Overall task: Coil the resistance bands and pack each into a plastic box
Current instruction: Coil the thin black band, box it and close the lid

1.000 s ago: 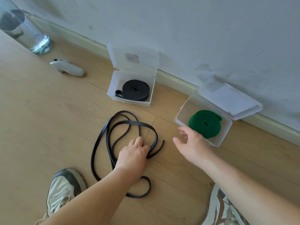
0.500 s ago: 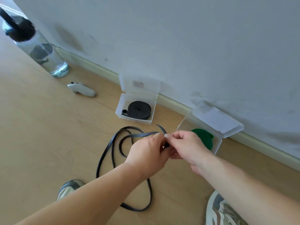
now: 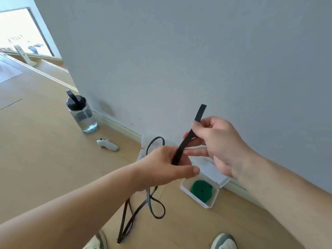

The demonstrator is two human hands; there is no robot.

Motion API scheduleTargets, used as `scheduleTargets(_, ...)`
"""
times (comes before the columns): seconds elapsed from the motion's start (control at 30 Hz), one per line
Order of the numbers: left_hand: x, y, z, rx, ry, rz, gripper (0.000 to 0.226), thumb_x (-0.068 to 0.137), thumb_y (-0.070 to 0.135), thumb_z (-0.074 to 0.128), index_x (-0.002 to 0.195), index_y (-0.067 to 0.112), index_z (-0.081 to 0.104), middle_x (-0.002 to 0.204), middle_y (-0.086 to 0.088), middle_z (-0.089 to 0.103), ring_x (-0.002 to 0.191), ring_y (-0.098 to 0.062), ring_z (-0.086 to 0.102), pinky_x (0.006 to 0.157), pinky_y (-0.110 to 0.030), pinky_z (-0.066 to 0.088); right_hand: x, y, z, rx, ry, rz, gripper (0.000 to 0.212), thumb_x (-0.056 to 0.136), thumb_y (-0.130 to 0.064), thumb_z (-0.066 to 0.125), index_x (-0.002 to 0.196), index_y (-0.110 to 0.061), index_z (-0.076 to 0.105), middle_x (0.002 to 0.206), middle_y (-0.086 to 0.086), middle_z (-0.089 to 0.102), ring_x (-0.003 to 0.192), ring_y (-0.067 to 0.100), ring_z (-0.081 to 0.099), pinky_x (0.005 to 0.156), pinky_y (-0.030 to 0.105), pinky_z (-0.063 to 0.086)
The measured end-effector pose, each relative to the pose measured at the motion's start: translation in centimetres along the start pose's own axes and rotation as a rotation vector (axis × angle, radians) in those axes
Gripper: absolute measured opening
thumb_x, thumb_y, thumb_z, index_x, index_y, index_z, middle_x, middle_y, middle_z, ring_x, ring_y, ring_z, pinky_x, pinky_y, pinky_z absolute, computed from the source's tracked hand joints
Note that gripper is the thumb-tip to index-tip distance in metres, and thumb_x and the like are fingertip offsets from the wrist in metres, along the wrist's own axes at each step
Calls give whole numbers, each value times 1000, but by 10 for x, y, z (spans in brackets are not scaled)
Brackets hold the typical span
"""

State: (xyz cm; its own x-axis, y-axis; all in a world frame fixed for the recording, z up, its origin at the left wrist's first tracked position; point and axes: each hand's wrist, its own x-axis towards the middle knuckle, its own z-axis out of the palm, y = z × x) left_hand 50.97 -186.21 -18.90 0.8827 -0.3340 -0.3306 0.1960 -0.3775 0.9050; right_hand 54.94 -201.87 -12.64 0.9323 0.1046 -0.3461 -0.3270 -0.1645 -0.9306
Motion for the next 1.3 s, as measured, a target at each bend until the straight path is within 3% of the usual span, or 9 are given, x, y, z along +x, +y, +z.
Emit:
scheduleTargets(0.2,-59,-5,-15,500,-135,-262,34,83,49,74,68,21,67,59,13,63,55,-3,57,60,-21,49,-43,-66,-57,584,353,-125,17,107,-17,56,95,-5,59,72,7,68,56,18,72,57,31,61)
scheduleTargets(0.3,-77,-6,-17,336,-62,-313,41,90,52,67,77,15,56,62,5,58,52,-7,58,61,-23,45,-58,-63,-100,663,477,-65,16,107,-21,56,99,-7,60,87,9,70,65,19,75,58,32,62)
scheduleTargets(0.5,-91,73,1,337,258,142,14,94,38,66,85,28,63,66,7,59,53,-4,47,50,-15,40,-90,-15,-105,233,627,195,38,101,-15,60,138,-12,53,132,1,52,119,20,48,110,43,39)
scheduleTargets(0.6,-90,94,19,369,235,258,12,96,29,64,85,28,66,71,8,66,57,-6,54,53,-16,42,-115,-22,-58,31,418,-7,11,101,-22,59,109,-21,67,111,-1,68,106,24,62,88,31,46)
scheduleTargets(0.7,-85,104,27,248,266,313,18,90,10,60,82,23,70,62,13,68,52,1,54,54,-14,41,-122,-28,-17,-230,37,-105,37,103,-46,54,96,-16,74,93,3,79,91,21,74,83,35,58)
scheduleTargets(0.87,-71,85,7,164,339,276,4,83,17,70,84,18,66,62,5,63,54,-6,52,55,-20,44,-95,-23,-10,-457,0,-108,59,94,-59,63,61,-12,50,46,-13,33,42,7,34,46,24,32)
scheduleTargets(1.07,-57,18,-22,626,-208,-232,25,74,38,82,78,25,61,69,12,61,58,-4,57,57,-18,47,-64,-15,-42,-202,221,-81,43,93,-32,67,64,-7,46,56,1,34,48,19,32,60,33,42)
scheduleTargets(1.2,-42,-11,-36,893,-51,-403,21,83,37,69,72,23,58,73,4,65,64,-14,57,62,-25,48,-42,11,-84,-257,128,98,41,100,-39,57,66,-20,42,54,-2,32,48,19,32,69,39,47)
scheduleTargets(1.3,-37,11,-32,714,176,-150,23,90,39,68,76,23,60,68,7,61,59,-10,52,55,-21,43,-31,32,-99,-425,74,238,48,102,-50,51,72,-13,56,65,4,61,59,22,57,74,39,50)
